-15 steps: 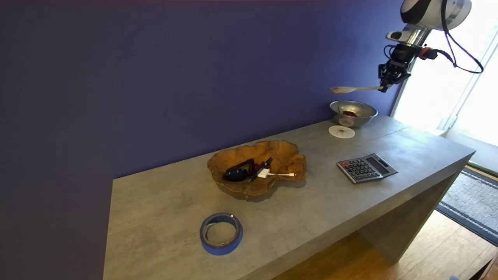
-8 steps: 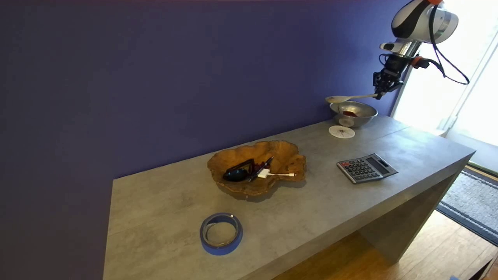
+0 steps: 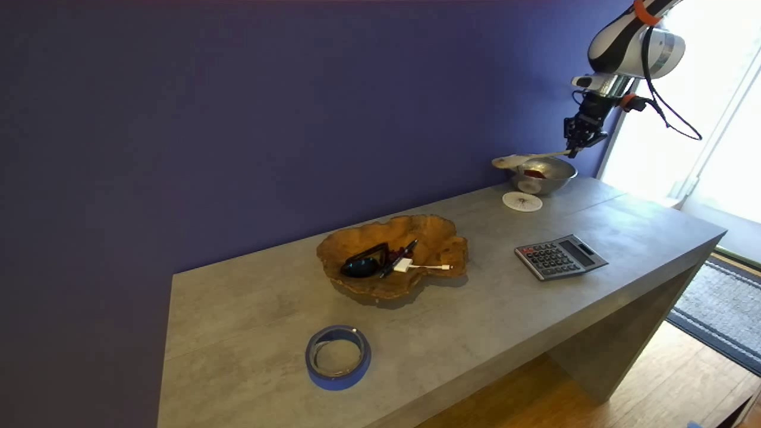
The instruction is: Put the cooking stick over the silver bowl
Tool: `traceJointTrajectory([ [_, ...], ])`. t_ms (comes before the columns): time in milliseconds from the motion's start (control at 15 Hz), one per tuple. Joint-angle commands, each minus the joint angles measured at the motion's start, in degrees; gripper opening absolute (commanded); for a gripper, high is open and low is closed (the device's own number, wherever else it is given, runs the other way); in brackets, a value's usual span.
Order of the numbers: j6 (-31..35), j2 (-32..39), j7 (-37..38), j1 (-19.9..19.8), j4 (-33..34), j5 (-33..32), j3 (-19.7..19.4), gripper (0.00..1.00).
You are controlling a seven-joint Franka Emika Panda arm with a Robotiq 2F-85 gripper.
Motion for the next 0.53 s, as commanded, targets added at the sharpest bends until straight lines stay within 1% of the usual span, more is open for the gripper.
traceJointTrajectory([
  [0,1.2,1.2,2.7,-1.1,2.0,-3.2,1.5,0.03],
  [200,0.8,1.2,4.3,-1.2,2.8,-5.0,1.3,0.03],
  [267,0.5,1.1,4.9,-1.3,3.0,-5.5,1.3,0.39],
  [333,0.4,1.1,5.6,-1.2,3.1,-6.1,1.2,0.40],
  [400,0.3,1.1,6.1,-1.3,3.1,-6.4,1.1,0.45],
  [467,0.1,1.1,6.6,-1.4,3.2,-6.8,1.1,0.53],
])
